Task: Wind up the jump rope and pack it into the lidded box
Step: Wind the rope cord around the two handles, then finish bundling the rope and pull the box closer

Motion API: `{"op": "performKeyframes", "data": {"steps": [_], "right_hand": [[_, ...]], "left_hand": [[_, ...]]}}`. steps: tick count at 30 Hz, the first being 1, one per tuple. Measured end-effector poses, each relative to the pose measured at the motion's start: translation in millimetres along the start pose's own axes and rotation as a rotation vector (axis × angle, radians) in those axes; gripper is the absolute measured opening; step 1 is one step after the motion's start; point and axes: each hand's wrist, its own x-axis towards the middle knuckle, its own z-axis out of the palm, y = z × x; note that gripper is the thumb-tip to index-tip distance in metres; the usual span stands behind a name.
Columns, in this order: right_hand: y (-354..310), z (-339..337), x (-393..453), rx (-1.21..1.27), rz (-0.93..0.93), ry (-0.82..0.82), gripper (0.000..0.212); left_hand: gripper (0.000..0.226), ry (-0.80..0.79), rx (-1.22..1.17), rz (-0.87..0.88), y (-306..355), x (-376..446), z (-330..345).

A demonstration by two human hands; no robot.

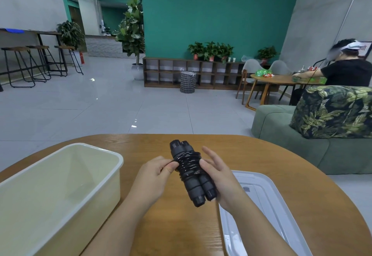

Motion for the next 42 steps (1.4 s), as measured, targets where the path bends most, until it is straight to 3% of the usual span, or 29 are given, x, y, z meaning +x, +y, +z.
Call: {"op": "performKeyframes", "data": {"steps": [3,5,9,10,14,17,18,22,25,27,28,31,34,37,40,42], "right_hand": [[-6.7,4.7,-0.8,-0.389,-0.160,0.057,0.034],[-6.3,10.3,-2.3,-0.467,-0.135,0.020,0.038],[0.8,22.8,-7.3,-0.734,-0.145,-0.036,0.093],[3.3,24.7,-6.9,-0.772,-0.174,-0.009,0.096],[10.2,22.6,-3.5,-0.722,-0.156,0.141,0.070],[5.9,19.0,-6.2,-0.535,-0.091,0.130,0.041],[4.3,19.2,-8.3,-0.458,-0.073,0.087,0.039],[3.8,16.6,-10.5,-0.190,-0.006,-0.053,0.069],[2.9,14.8,-11.8,-0.063,0.032,-0.161,0.063],[3.1,12.5,-13.5,-0.027,0.050,-0.208,0.059],[4.1,12.0,-14.2,-0.024,0.056,-0.231,0.056],[6.3,12.9,-19.2,-0.070,0.063,-0.255,0.051],[7.3,17.0,-23.1,-0.143,0.035,-0.244,0.051],[12.3,21.9,-22.8,-0.378,-0.150,-0.115,0.058],[19.4,28.4,-21.9,-0.471,-0.285,-0.041,0.042],[24.8,28.7,-21.1,-0.425,-0.266,0.020,0.034]], "left_hand": [[0.022,0.070,0.121,-0.006,4.0,-1.2,3.7],[0.020,0.116,0.172,0.013,10.0,-2.4,6.8],[0.017,0.098,0.112,0.057,16.7,-5.1,8.2],[0.018,0.048,0.121,0.078,16.7,-6.3,7.9],[0.020,-0.176,0.149,0.145,15.6,-14.1,9.1],[0.022,-0.165,0.095,0.112,13.2,-18.4,8.8],[0.019,-0.130,0.053,0.074,11.2,-18.7,7.9],[0.027,-0.048,-0.020,-0.037,7.6,-17.8,5.9],[0.037,0.031,-0.083,-0.150,6.3,-14.2,5.8],[0.049,-0.006,-0.181,-0.251,5.6,-11.2,1.6],[0.051,-0.091,-0.270,-0.265,5.9,-10.3,-0.6],[0.025,-0.278,-0.396,-0.195,8.7,-13.9,-4.1],[0.017,-0.191,-0.377,-0.198,-2.4,-12.9,-1.9],[0.016,-0.158,-0.361,-0.219,-7.3,-17.0,1.7],[0.015,-0.152,-0.313,-0.232,-11.1,-16.3,5.0],[0.033,-0.224,-0.231,-0.272,-20.7,-12.1,3.2]]}}
